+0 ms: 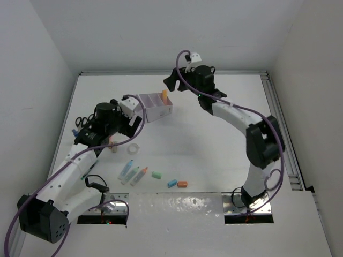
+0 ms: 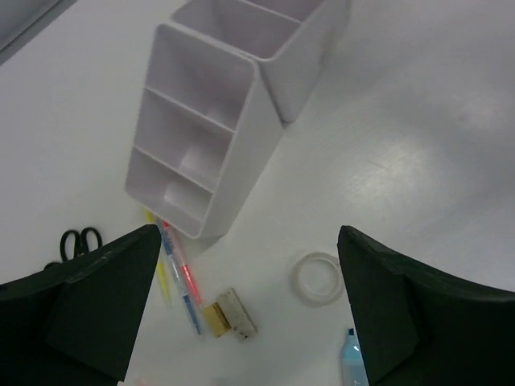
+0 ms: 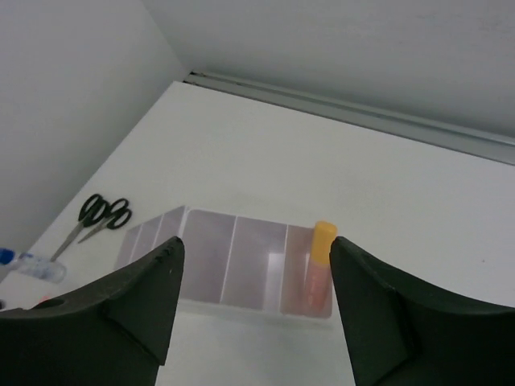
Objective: Sort the stationery into containers
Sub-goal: Place the pen in the storage box, then pick up the pen from the center of the board.
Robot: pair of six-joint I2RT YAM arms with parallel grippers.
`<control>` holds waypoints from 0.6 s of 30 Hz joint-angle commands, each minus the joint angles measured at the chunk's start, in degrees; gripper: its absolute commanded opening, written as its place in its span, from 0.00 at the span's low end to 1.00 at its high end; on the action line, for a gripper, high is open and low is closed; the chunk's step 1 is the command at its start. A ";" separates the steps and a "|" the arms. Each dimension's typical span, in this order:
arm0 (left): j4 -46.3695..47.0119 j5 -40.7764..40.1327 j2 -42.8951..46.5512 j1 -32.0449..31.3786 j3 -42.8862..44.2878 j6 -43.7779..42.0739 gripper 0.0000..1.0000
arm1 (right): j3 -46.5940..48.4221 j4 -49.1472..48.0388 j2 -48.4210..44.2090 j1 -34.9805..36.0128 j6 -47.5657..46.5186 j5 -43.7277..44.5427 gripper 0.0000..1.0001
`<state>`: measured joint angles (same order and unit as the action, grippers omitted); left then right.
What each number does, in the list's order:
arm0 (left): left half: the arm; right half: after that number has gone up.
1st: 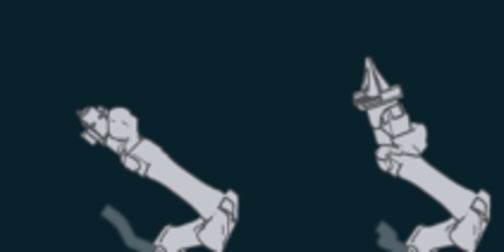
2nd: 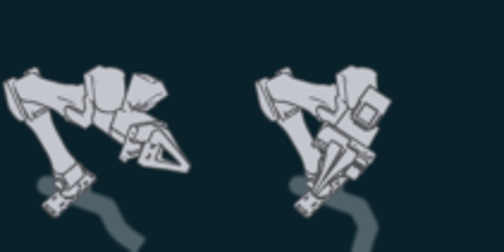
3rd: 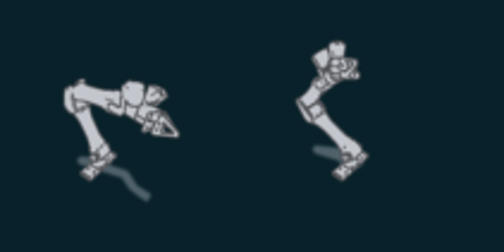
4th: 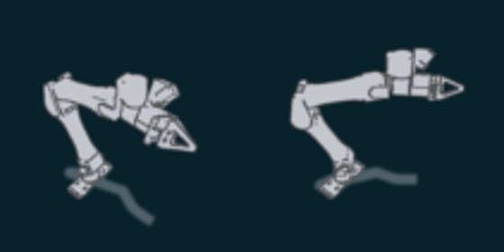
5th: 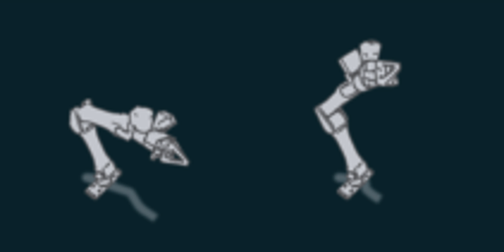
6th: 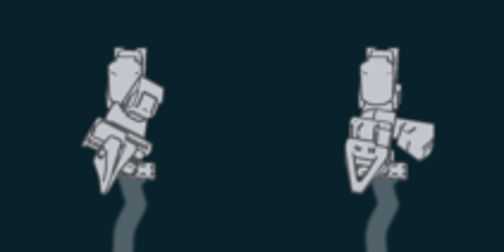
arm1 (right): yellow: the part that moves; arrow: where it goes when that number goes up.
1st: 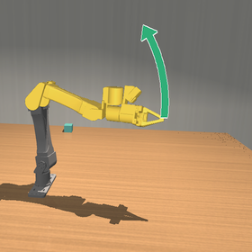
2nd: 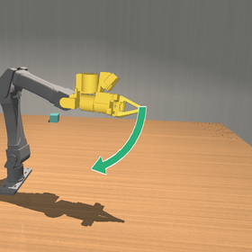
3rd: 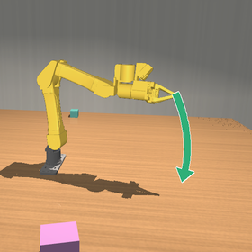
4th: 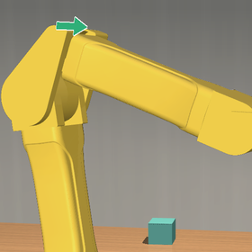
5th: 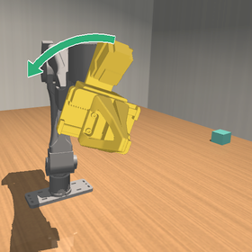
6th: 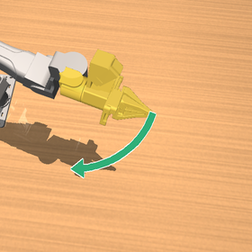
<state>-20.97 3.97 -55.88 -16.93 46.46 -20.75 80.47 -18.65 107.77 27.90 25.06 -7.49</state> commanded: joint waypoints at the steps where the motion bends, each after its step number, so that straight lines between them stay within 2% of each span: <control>1: -8.00 6.84 -0.72 -2.92 3.55 -10.08 0.82 | -6.27 2.83 -9.13 0.31 -0.89 0.01 0.70; 3: -11.97 7.28 -3.08 -4.16 4.87 -12.19 0.66 | -10.75 3.80 -13.26 1.01 -0.71 0.71 0.58; 4: -16.08 7.63 -3.88 -5.47 5.39 -14.73 0.50 | -15.73 4.67 -17.72 1.36 -0.89 1.50 0.50; 5: -17.86 7.81 -4.41 -6.35 6.01 -15.89 0.46 | -17.95 5.20 -19.68 2.76 -0.89 3.86 0.34; 6: -19.44 8.33 -5.29 -7.15 6.10 -17.12 0.44 | -20.59 5.90 -21.87 3.56 -0.80 5.45 0.29; 7: -21.89 8.69 -5.38 -9.07 6.10 -19.39 0.45 | -25.22 7.04 -25.72 4.35 -0.45 6.86 0.27; 9: -24.71 10.00 -5.03 -12.49 5.49 -22.21 0.53 | -31.47 8.89 -29.17 7.42 0.69 11.25 0.31; 12: -26.31 10.88 -4.15 -18.64 3.56 -22.75 0.58 | -38.77 9.95 -34.89 11.29 3.84 16.88 0.32; 18: -22.90 6.51 -5.12 -29.28 -2.33 -13.72 0.59 | -48.20 15.21 -44.65 17.27 10.70 28.81 0.33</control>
<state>-44.80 12.45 -61.04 -42.63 46.02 -38.59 33.98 -5.52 67.79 43.53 30.74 11.49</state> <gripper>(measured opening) 0.596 0.323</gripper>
